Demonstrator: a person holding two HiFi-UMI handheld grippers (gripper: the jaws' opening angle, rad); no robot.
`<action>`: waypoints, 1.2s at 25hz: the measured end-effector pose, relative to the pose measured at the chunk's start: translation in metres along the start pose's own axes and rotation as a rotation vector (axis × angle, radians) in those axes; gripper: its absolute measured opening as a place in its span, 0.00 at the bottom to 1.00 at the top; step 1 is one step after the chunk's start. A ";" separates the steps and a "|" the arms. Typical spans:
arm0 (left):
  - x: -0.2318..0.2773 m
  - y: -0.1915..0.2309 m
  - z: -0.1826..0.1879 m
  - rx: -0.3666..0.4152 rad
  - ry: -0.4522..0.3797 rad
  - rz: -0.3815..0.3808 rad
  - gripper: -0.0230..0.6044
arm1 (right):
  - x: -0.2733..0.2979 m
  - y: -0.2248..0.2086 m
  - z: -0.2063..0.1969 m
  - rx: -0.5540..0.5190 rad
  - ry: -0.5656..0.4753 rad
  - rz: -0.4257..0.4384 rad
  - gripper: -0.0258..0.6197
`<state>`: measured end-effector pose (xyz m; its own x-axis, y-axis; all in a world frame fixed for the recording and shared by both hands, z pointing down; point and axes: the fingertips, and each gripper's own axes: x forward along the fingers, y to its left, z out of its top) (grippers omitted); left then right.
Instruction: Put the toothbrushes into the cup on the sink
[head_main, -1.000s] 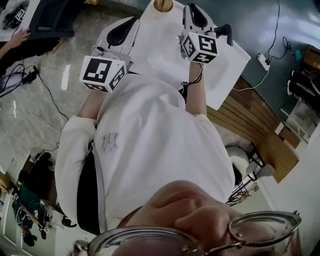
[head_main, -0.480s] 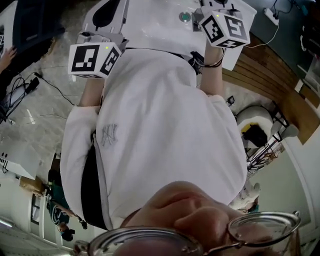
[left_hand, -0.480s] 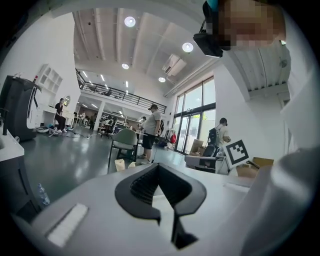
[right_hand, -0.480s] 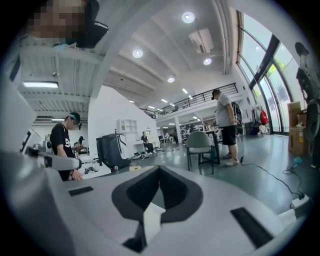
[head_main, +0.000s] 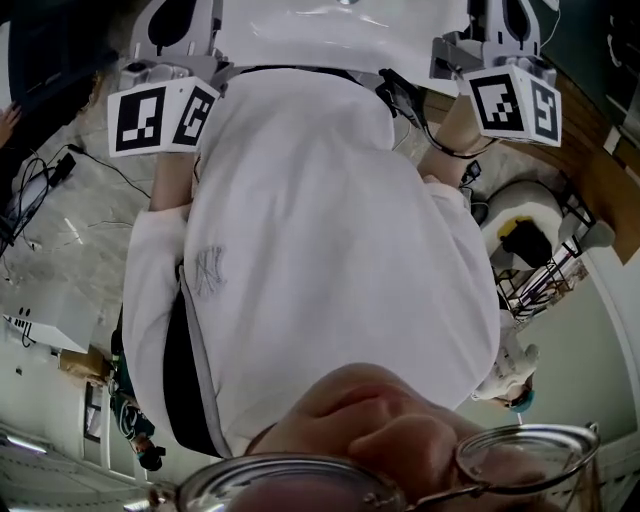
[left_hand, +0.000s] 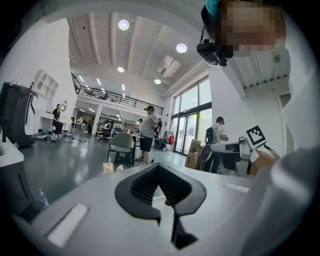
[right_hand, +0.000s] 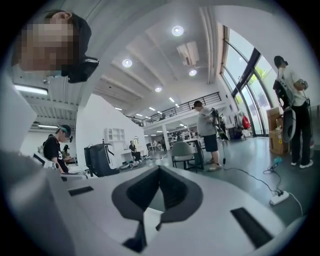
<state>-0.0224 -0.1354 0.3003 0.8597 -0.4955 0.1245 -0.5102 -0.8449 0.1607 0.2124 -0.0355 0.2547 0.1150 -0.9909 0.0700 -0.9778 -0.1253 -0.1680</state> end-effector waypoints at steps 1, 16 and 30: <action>-0.001 -0.003 -0.001 0.002 -0.001 0.005 0.05 | -0.011 -0.005 0.002 -0.006 -0.001 -0.009 0.05; -0.022 -0.102 -0.012 -0.018 -0.060 0.045 0.05 | -0.166 -0.080 -0.038 0.007 0.140 -0.123 0.05; -0.063 -0.161 -0.014 -0.023 -0.110 0.055 0.05 | -0.214 -0.061 -0.063 -0.033 0.217 -0.055 0.05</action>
<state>0.0055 0.0341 0.2803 0.8276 -0.5607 0.0262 -0.5557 -0.8118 0.1792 0.2363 0.1874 0.3124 0.1311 -0.9486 0.2882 -0.9768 -0.1733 -0.1260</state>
